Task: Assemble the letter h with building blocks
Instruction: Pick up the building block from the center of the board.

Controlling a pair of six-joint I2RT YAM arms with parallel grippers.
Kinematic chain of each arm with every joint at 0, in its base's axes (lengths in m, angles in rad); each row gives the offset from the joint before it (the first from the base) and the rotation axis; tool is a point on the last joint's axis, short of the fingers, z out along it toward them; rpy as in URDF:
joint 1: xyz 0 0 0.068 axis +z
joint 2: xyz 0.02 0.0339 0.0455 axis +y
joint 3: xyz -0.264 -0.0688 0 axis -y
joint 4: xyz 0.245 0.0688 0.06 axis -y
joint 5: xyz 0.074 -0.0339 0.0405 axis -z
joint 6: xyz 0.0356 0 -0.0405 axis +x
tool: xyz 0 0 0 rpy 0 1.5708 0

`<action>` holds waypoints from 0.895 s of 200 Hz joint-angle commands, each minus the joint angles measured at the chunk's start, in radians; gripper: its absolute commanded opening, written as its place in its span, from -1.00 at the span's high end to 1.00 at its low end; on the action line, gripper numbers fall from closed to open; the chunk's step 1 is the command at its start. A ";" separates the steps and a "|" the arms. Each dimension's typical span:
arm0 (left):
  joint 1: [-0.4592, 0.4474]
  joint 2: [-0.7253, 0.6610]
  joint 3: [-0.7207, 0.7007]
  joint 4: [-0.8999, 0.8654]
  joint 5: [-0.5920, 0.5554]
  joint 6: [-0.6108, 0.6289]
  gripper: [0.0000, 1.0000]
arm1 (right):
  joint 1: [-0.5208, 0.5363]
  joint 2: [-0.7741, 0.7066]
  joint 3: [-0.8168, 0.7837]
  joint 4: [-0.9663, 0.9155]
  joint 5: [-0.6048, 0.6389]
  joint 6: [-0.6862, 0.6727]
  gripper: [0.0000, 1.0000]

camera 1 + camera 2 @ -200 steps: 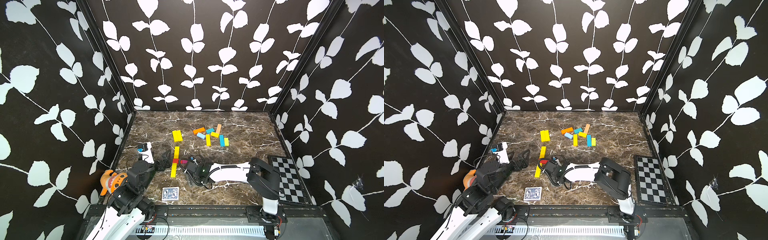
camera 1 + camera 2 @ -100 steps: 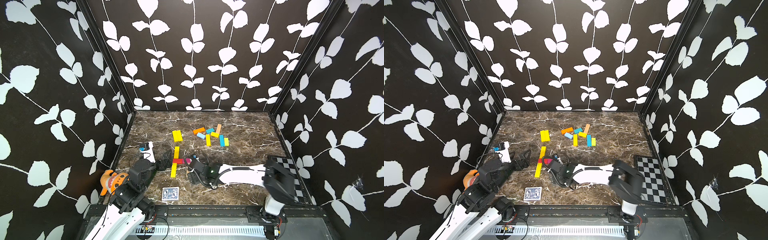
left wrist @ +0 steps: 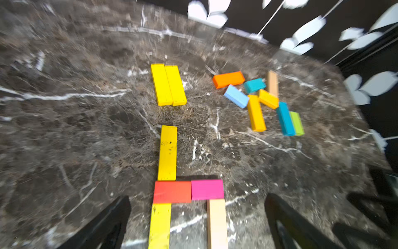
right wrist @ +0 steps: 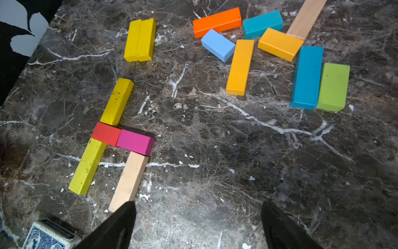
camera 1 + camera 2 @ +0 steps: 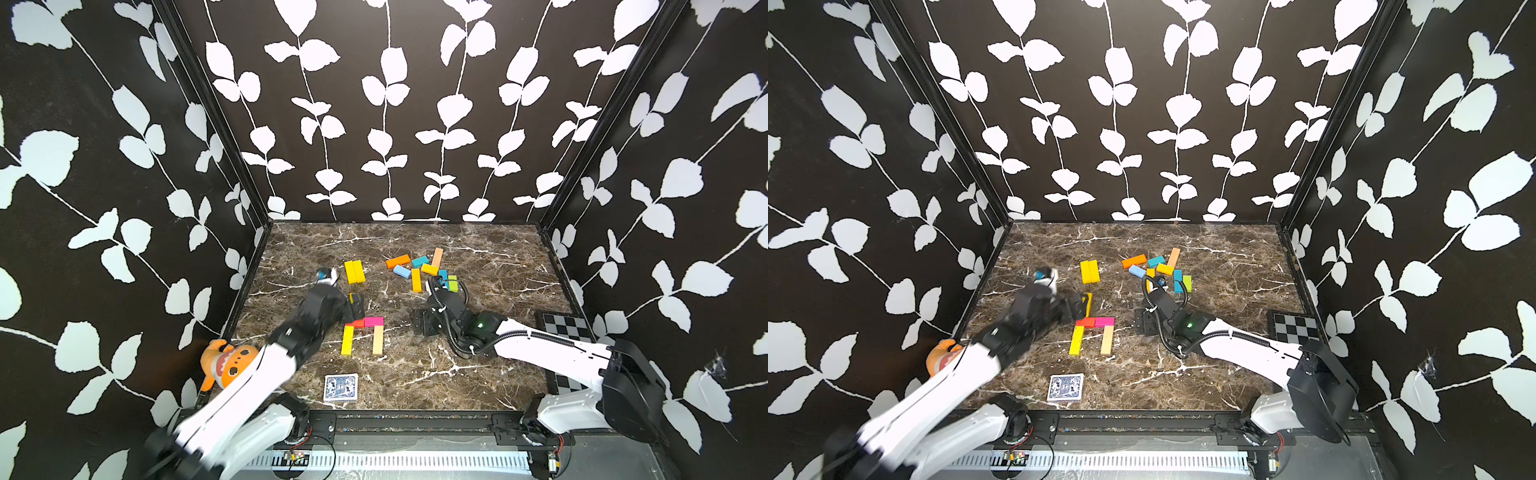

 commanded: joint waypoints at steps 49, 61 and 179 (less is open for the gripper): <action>0.128 0.523 0.319 0.065 0.101 0.028 -0.53 | -0.074 0.004 -0.056 0.054 -0.114 -0.010 -0.79; 0.156 0.580 0.367 0.039 0.075 0.042 -0.34 | -0.081 -0.003 -0.078 0.076 -0.132 -0.006 -0.80; 0.203 0.812 0.512 -0.050 0.105 0.187 -0.29 | -0.135 -0.051 -0.187 0.146 -0.168 0.003 -0.80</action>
